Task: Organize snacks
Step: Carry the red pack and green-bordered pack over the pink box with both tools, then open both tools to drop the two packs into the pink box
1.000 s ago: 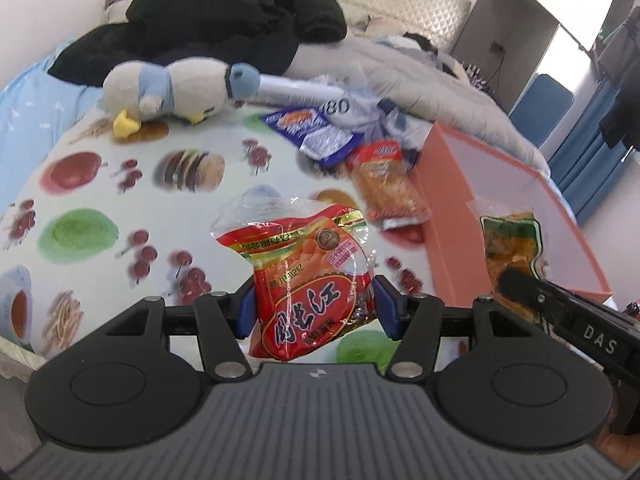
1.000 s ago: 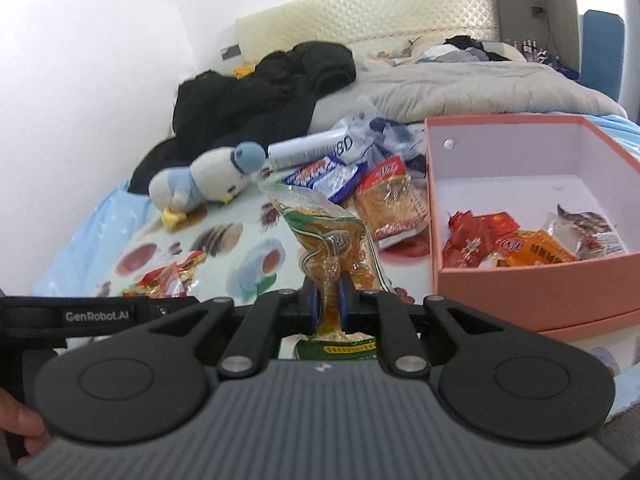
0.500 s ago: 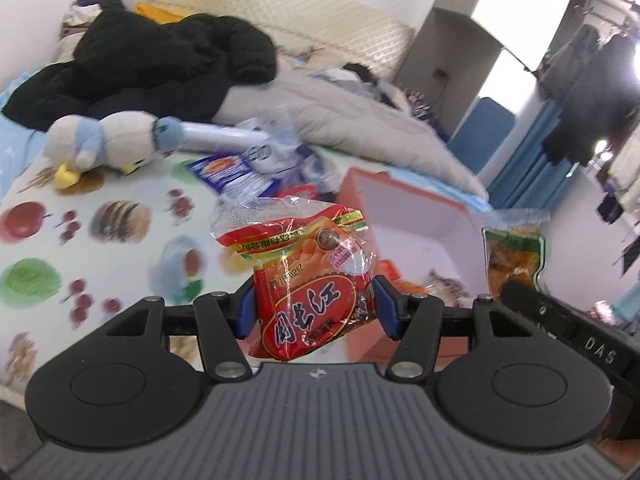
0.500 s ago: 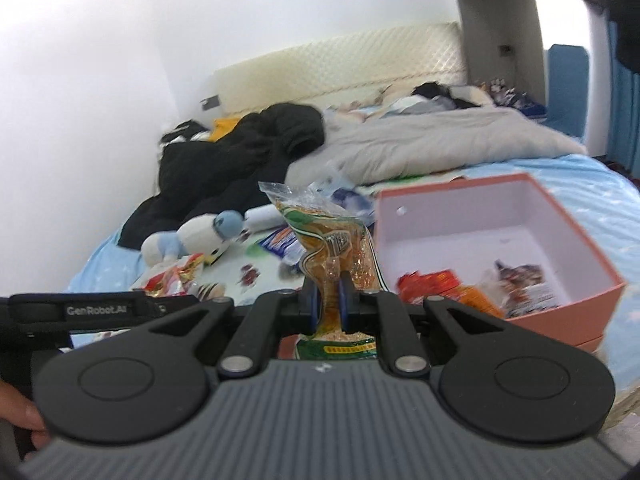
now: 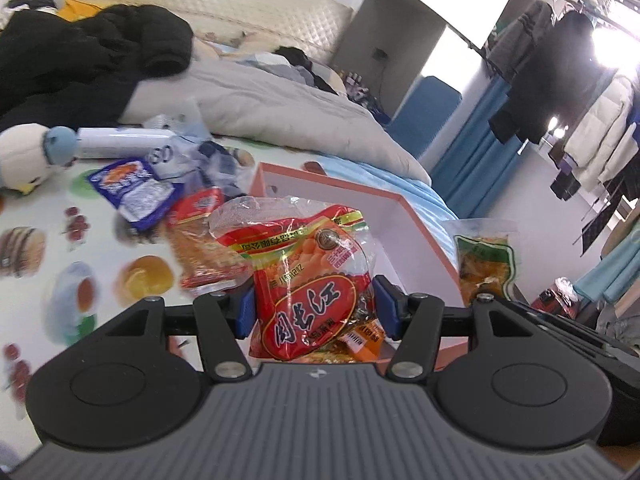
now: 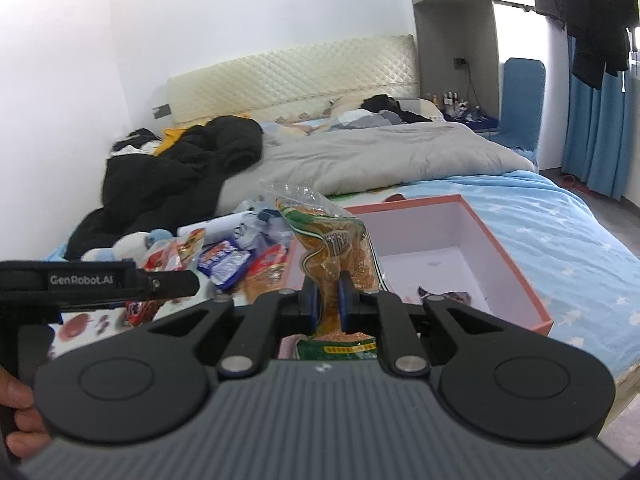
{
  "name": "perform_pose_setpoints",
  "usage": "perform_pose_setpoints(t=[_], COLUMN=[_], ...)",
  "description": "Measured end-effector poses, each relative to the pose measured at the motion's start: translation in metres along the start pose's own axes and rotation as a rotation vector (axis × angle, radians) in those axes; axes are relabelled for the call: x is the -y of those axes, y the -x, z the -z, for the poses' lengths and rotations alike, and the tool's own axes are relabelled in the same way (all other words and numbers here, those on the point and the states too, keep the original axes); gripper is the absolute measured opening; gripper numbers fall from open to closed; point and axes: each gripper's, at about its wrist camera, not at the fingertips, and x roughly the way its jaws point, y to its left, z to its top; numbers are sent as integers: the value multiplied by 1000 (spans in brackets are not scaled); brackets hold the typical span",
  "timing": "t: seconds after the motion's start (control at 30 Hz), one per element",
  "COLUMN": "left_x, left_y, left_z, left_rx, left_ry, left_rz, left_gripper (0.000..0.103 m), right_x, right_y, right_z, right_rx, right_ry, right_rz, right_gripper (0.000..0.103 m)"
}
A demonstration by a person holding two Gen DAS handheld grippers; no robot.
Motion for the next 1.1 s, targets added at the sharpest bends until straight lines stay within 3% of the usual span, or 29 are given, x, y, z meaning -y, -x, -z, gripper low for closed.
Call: perform_pose_setpoints(t=[0.43,0.77,0.87,0.93,0.97,1.0,1.1], left_x=[0,-8,-10,-13,-14,-14,-14], left_y=[-107,-184,-194,-194,-193,-190,-181], left_z=[-42,-55,-55,-55,-55,-56,-57], left_rx=[-95,-199,-215,-208,-201,-197,-183], left_ry=[-51,-87,-101,-90,-89,-91,-98], left_rz=[3,-7,-3,-15,-19,-18,-28], left_gripper=[64,64,72,77,77,77,77], right_x=[35,60,64,65,65,64,62], right_y=[-84,-153,-164,-169,-170,-171,-169], right_z=[-19,-5,-2,-1,0,1,0], right_rx=[-32,-151,-182,-195,-195,-198,-200], right_ry=[25,-20,-62,-75,-76,-77,-69], right_rz=[47,54,38,48,53,58,68], right_gripper=[14,16,16,31,47,53,51])
